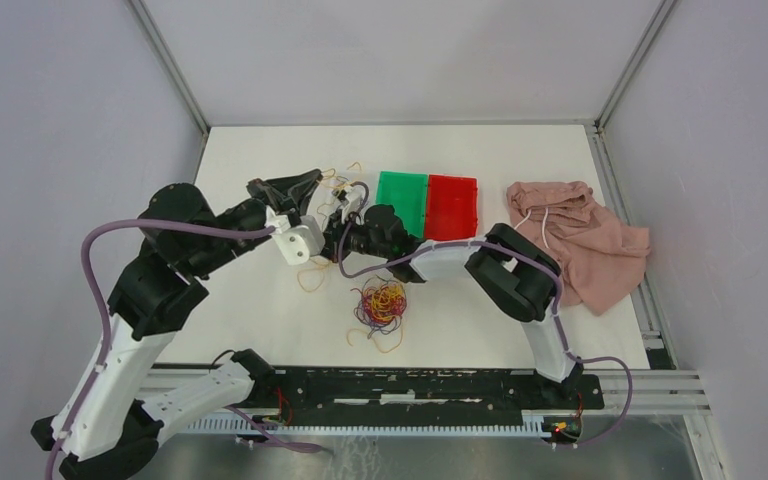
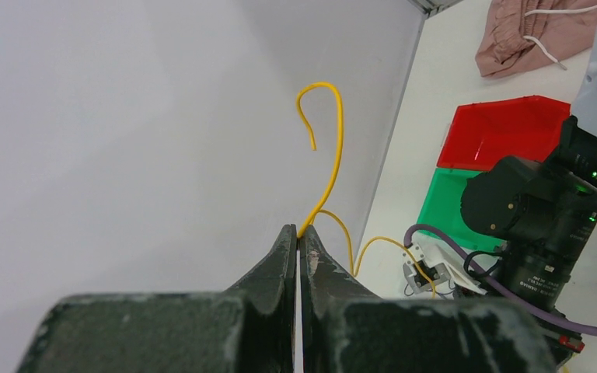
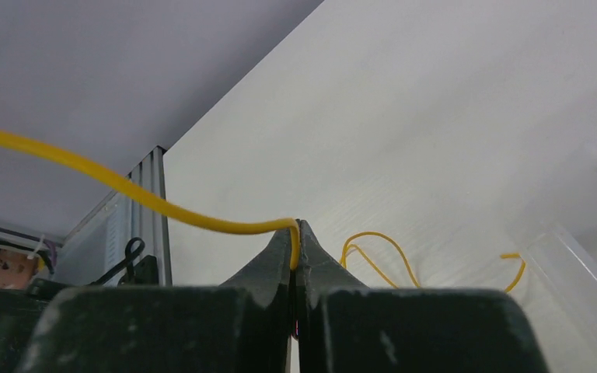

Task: Untangle the cables
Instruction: Place the cable in the bin.

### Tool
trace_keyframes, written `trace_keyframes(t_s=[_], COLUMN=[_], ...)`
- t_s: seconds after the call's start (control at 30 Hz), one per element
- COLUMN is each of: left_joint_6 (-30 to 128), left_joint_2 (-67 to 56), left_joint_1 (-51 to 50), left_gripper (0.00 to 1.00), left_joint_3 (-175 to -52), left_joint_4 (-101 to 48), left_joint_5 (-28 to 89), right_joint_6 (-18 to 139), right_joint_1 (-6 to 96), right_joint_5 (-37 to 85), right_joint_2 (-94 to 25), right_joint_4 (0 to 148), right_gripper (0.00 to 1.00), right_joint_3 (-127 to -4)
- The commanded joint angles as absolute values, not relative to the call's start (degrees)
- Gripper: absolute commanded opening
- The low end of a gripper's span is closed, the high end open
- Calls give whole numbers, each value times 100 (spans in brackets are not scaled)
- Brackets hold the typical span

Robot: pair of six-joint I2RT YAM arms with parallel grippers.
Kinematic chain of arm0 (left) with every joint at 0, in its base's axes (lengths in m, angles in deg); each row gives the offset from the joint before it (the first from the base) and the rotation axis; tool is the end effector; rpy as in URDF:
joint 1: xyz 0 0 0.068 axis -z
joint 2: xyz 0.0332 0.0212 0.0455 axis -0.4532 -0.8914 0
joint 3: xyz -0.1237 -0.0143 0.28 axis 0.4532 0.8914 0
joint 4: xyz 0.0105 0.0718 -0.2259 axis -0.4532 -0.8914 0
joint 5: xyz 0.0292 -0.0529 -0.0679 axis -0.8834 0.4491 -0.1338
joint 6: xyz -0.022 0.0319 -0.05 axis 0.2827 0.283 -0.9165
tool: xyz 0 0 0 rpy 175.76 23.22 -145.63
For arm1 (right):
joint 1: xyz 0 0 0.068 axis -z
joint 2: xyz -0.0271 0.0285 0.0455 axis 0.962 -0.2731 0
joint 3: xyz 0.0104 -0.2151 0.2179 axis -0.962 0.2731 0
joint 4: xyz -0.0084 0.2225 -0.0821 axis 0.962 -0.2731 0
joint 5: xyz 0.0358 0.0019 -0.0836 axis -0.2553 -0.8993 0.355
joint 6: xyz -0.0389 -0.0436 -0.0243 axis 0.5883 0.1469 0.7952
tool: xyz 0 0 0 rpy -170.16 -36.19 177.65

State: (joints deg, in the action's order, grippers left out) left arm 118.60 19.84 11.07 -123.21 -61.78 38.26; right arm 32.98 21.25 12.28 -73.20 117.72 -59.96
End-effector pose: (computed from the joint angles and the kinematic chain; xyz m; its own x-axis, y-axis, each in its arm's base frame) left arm 0.0724 -0.0736 0.5061 0.6773 0.5049 -0.5351 0.4413 0.3032 0.8446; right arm 0.2743 0.3895 0.2303 -0.5915 0.0995 -0.8001 -0.7485 0.3013 0.5908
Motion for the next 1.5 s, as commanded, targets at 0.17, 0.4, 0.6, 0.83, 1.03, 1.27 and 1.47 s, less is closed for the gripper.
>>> trace_keyframes(t_s=[0.17,0.4,0.6,0.83,1.03,1.27,1.47], left_joint_6=[11394,11356,11491,11533,11543,11523,11518], left_joint_2=[2597,2201,1588,1704,1844,1927,2016], left_joint_1=[1128,1128,1128,1128,1128,1128,1131], left_gripper=[4,55,70,72,72,72,72], left_joint_3=[-10918,-10068,-10496,-10365,-10376,-10453,-10428], left_joint_4=[-5547,-6205,-6560,-6623,-6739,-6745,-6776], left_joint_5=[2528,2951,3136,3013,2970,2945,2935], right_joint_6=[1539,2254,2381,3012,3481,4149,4382], right_joint_1=[3640,4578,5451,5917,5980,5982,5982], right_joint_5=[993,887,721,670,738,1076,1296], right_joint_2=[-6018,-4608,-4148,-4143,-4228,-4274,-4333], right_joint_4=[12443,9697,8505,7318,6899,6582,6631], right_gripper=[0,0,0,0,0,0,0], right_joint_3=[-5321,-6145,-7102,-8084,-8222,-8015,-7686])
